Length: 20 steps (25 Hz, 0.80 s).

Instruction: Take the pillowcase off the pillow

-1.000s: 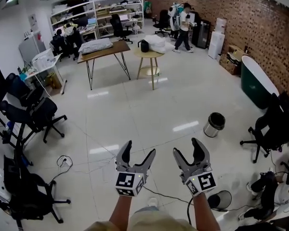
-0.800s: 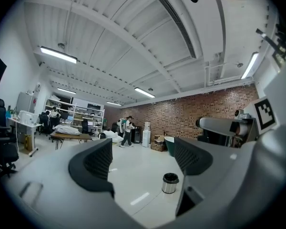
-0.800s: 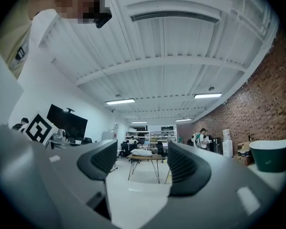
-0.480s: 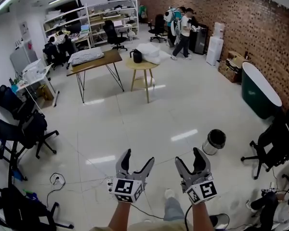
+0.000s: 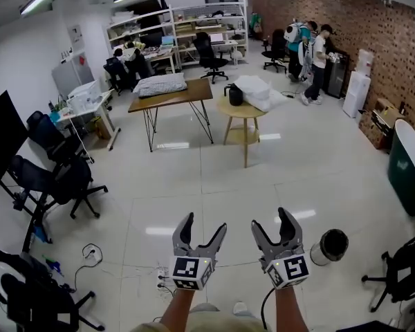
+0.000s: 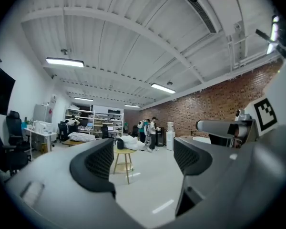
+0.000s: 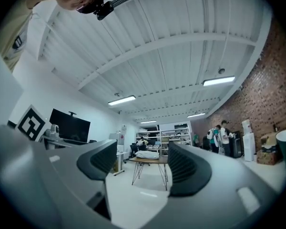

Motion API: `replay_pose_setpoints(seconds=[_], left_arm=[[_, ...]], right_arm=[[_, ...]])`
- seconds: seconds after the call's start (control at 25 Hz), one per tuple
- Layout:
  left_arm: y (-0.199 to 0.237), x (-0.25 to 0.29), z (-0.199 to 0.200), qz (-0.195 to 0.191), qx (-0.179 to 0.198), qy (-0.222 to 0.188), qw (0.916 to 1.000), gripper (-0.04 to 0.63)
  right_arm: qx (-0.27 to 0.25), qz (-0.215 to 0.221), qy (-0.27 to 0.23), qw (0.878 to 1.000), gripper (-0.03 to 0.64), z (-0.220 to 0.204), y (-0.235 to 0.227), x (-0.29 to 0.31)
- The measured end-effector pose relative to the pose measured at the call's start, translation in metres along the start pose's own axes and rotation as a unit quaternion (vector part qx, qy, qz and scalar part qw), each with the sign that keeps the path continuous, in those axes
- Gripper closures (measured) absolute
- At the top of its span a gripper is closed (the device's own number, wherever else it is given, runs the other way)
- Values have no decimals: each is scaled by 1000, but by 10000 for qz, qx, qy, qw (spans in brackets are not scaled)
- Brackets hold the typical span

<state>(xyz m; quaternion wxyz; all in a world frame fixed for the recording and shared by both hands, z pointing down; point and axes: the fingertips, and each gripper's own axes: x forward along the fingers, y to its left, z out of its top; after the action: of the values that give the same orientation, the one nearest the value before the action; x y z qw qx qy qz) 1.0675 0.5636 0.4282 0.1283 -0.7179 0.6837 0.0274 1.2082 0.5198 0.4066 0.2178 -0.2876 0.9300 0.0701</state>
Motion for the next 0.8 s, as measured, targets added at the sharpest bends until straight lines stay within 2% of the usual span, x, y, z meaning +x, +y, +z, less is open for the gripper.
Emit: replay_pose_setpoints(seconds=[0.12, 0.24, 0.36, 0.48, 0.56, 0.64, 0.8], left_arm=[[10, 23, 8, 382, 134, -52, 9992, 204], [43, 43, 9, 616, 97, -127, 9980, 204], [88, 69, -12, 765, 31, -63, 9970, 204], [137, 88, -44, 831, -98, 13, 9965, 204], [172, 103, -64, 957, 243, 142, 9950, 204], [209, 121, -79, 1099, 685, 243, 9913, 204], [286, 157, -94, 1175, 806, 129, 9897, 204]], right_arm=[[181, 313, -56, 9993, 295, -11, -19, 25], [291, 607, -66, 9977, 293, -28, -18, 68], [292, 808, -39, 9963, 295, -54, -17, 119], [-115, 858, 68, 9962, 295, -90, -12, 169], [-250, 936, 91, 9953, 294, -113, -7, 207], [-115, 1060, 78, 9943, 295, -135, -3, 247], [119, 1070, 48, 9942, 295, -183, 4, 333]])
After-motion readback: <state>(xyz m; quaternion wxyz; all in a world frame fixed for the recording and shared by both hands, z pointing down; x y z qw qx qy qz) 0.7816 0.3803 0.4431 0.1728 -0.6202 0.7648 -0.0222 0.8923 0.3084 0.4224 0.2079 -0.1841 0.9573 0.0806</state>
